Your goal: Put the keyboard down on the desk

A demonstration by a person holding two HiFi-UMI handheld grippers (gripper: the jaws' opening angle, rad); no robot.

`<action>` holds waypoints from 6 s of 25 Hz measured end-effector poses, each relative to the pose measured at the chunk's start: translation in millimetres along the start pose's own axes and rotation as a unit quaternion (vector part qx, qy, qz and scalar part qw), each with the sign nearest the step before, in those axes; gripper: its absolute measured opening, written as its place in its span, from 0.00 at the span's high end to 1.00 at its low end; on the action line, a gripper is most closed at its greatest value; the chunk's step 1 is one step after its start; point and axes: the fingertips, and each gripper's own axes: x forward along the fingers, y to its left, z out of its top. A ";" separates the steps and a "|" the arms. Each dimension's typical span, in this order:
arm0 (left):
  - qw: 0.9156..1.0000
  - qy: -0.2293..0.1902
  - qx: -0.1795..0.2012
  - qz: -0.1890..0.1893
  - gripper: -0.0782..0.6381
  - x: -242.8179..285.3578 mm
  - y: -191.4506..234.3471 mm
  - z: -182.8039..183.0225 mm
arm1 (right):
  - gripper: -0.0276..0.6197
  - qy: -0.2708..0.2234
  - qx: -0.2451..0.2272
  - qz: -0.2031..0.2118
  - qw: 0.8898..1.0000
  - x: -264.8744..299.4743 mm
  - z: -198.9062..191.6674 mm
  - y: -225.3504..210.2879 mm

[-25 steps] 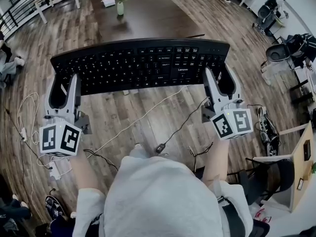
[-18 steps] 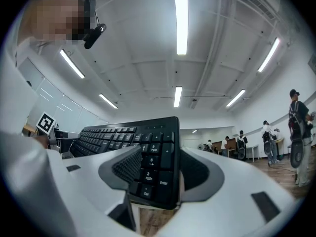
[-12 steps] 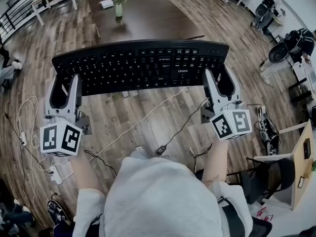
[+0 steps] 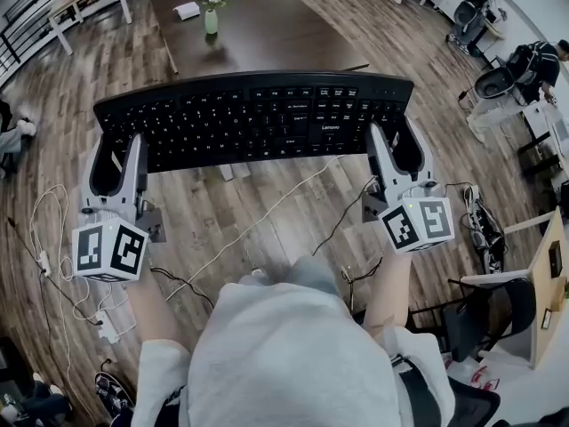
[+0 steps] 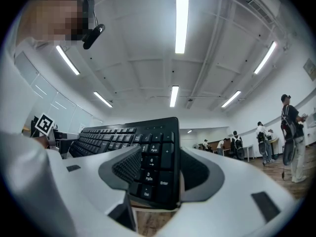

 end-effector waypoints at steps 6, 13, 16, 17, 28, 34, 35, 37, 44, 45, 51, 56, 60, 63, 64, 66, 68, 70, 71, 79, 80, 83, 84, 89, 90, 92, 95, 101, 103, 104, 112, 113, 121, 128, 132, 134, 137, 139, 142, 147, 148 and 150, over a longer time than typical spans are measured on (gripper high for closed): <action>1.000 -0.007 0.000 -0.004 0.52 1.5 2.4 -0.4 | 0.58 -0.004 -0.003 -0.002 1.000 1.4 0.6 1.0; 1.000 -0.011 0.002 0.002 0.52 -1.1 0.1 -1.6 | 0.58 -0.011 -0.002 0.004 1.000 2.7 -1.2 -1.1; 1.000 -0.011 0.006 0.008 0.52 -1.7 -1.6 -5.1 | 0.58 -0.012 0.002 0.010 1.000 5.4 -7.5 -4.5; 1.000 -0.010 0.006 0.009 0.52 -2.3 -2.3 -5.5 | 0.58 -0.013 0.002 0.011 1.000 5.9 -8.0 -5.2; 0.999 -0.020 0.017 0.028 0.52 -7.7 -4.2 3.5 | 0.58 -0.032 0.008 0.032 0.999 16.9 -5.3 -7.2; 1.000 -0.014 0.006 -0.002 0.52 -2.5 -2.2 2.7 | 0.58 -0.028 -0.002 0.000 1.000 -0.3 1.9 -2.2; 1.000 -0.012 -0.007 -0.011 0.52 0.2 -1.2 -1.2 | 0.58 -0.022 -0.013 -0.008 1.000 -4.1 7.7 -0.2; 0.999 -0.009 -0.028 -0.025 0.52 2.5 2.1 -5.1 | 0.58 -0.010 -0.032 -0.022 0.999 -10.7 19.8 6.1; 0.999 -0.018 -0.025 -0.014 0.52 -5.7 3.5 4.9 | 0.58 -0.019 -0.032 -0.011 0.999 -7.6 27.1 10.3; 0.999 -0.018 -0.024 -0.011 0.52 -4.5 2.3 1.0 | 0.58 -0.020 -0.030 -0.008 0.999 -5.3 22.7 7.1; 1.000 -0.019 -0.015 0.000 0.52 -8.6 1.6 3.3 | 0.58 -0.024 -0.021 0.003 0.999 -1.1 17.8 5.5; 1.000 -0.018 -0.014 0.002 0.52 -4.8 0.4 -4.4 | 0.58 -0.020 -0.018 0.003 1.000 1.3 8.0 0.3; 1.000 -0.022 -0.015 -0.003 0.52 -1.2 0.7 -10.3 | 0.58 -0.026 -0.020 -0.001 0.999 1.0 4.7 -1.5; 1.000 -0.027 -0.012 -0.006 0.52 0.6 1.1 -11.8 | 0.58 -0.032 -0.023 -0.002 0.999 0.9 2.7 -1.7; 0.999 -0.029 -0.011 -0.008 0.52 1.5 1.1 -12.0 | 0.58 -0.035 -0.023 -0.003 0.999 0.6 2.0 -2.1; 0.999 -0.030 -0.009 -0.011 0.52 3.2 1.3 -12.3 | 0.58 -0.038 -0.021 -0.008 0.999 -0.3 0.1 -2.7; 0.999 -0.029 -0.008 -0.013 0.52 4.1 1.8 -11.6 | 0.58 -0.037 -0.020 -0.011 0.999 -1.3 -0.7 -2.0; 1.000 -0.024 -0.007 -0.015 0.52 1.9 1.4 -8.4 | 0.58 -0.033 -0.019 -0.012 0.999 -4.5 2.9 0.4; 1.000 -0.022 -0.008 -0.016 0.52 -0.5 0.9 -5.5 | 0.58 -0.031 -0.019 -0.013 0.999 -7.1 6.0 2.1; 0.999 -0.002 -0.010 -0.042 0.52 74.5 37.3 -16.6 | 0.58 -0.013 -0.012 -0.046 0.999 52.1 -14.1 -4.7; 0.999 0.008 -0.015 -0.045 0.52 93.7 47.9 -24.5 | 0.58 -0.003 -0.011 -0.051 0.999 70.2 -22.4 -7.0; 0.998 0.029 -0.025 -0.050 0.52 141.0 74.9 -47.8 | 0.58 0.020 -0.007 -0.062 0.998 115.4 -46.9 -13.0; 0.998 0.036 -0.028 -0.052 0.52 151.3 80.5 -55.6 | 0.58 0.027 -0.006 -0.066 0.997 124.0 -54.5 -14.6; 0.995 0.067 -0.040 -0.063 0.52 197.9 101.3 -94.8 | 0.58 0.058 0.001 -0.084 0.995 159.9 -92.6 -26.0; 0.994 0.073 -0.041 -0.064 0.53 203.3 102.7 -100.9 | 0.58 0.064 0.003 -0.087 0.994 163.1 -98.8 -28.2; 0.993 0.086 -0.043 -0.065 0.52 210.1 102.8 -112.8 | 0.58 0.077 0.007 -0.091 0.993 165.3 -110.5 -32.9; 0.991 0.107 -0.047 -0.066 0.53 218.7 105.9 -131.9 | 0.58 0.096 0.014 -0.096 0.991 169.5 -129.7 -37.2; 0.985 0.149 -0.055 -0.064 0.52 230.8 111.6 -171.1 | 0.58 0.134 0.030 -0.105 0.985 175.7 -168.7 -45.2; 0.983 0.162 -0.059 -0.063 0.52 235.1 113.6 -184.8 | 0.58 0.147 0.034 -0.108 0.983 177.9 -181.4 -48.0; 0.982 0.169 -0.061 -0.063 0.52 237.4 115.0 -191.6 | 0.58 0.153 0.036 -0.110 0.981 179.2 -187.8 -49.2; 0.971 0.218 -0.070 -0.064 0.52 247.7 124.3 -235.1 | 0.58 0.199 0.053 -0.122 0.971 183.1 -229.7 -52.2; 0.970 0.225 -0.070 -0.065 0.52 248.9 125.0 -240.8 | 0.58 0.205 0.056 -0.123 0.969 182.9 -235.3 -52.9; 0.956 0.275 -0.082 -0.068 0.52 258.3 128.1 -289.0 | 0.58 0.252 0.072 -0.138 0.955 181.4 -278.0 -60.2; 0.942 0.316 -0.088 -0.070 0.52 269.8 134.2 -329.8 | 0.58 0.288 0.084 -0.150 0.942 184.9 -314.9 -65.2; 0.934 0.338 -0.091 -0.071 0.53 276.4 135.5 -351.9 | 0.58 0.308 0.091 -0.157 0.934 186.0 -334.9 -70.3; 0.929 0.350 -0.095 -0.072 0.53 278.8 138.0 -364.5 | 0.58 0.319 0.095 -0.161 0.929 186.8 -346.1 -70.9; 0.922 0.366 -0.098 -0.074 0.52 284.3 147.1 -384.9 | 0.58 0.334 0.101 -0.166 0.922 192.1 -366.2 -68.8; 0.919 0.375 -0.098 -0.074 0.53 286.1 146.1 -394.2 | 0.58 0.342 0.105 -0.169 0.918 190.7 -375.0 -71.5; 0.914 0.387 -0.098 -0.074 0.52 285.4 136.7 -402.5 | 0.58 0.353 0.113 -0.172 0.913 182.6 -381.6 -79.4; 0.906 0.406 -0.100 -0.074 0.52 287.0 135.6 -420.1 | 0.58 0.370 0.120 -0.177 0.904 180.6 -397.9 -83.7; 0.904 0.409 -0.100 -0.073 0.53 287.0 135.9 -423.4 | 0.58 0.373 0.121 -0.177 0.903 180.3 -401.1 -84.1; 0.902 0.414 -0.101 -0.072 0.53 287.0 136.8 -429.3 | 0.58 0.378 0.124 -0.178 0.900 180.3 -407.5 -84.4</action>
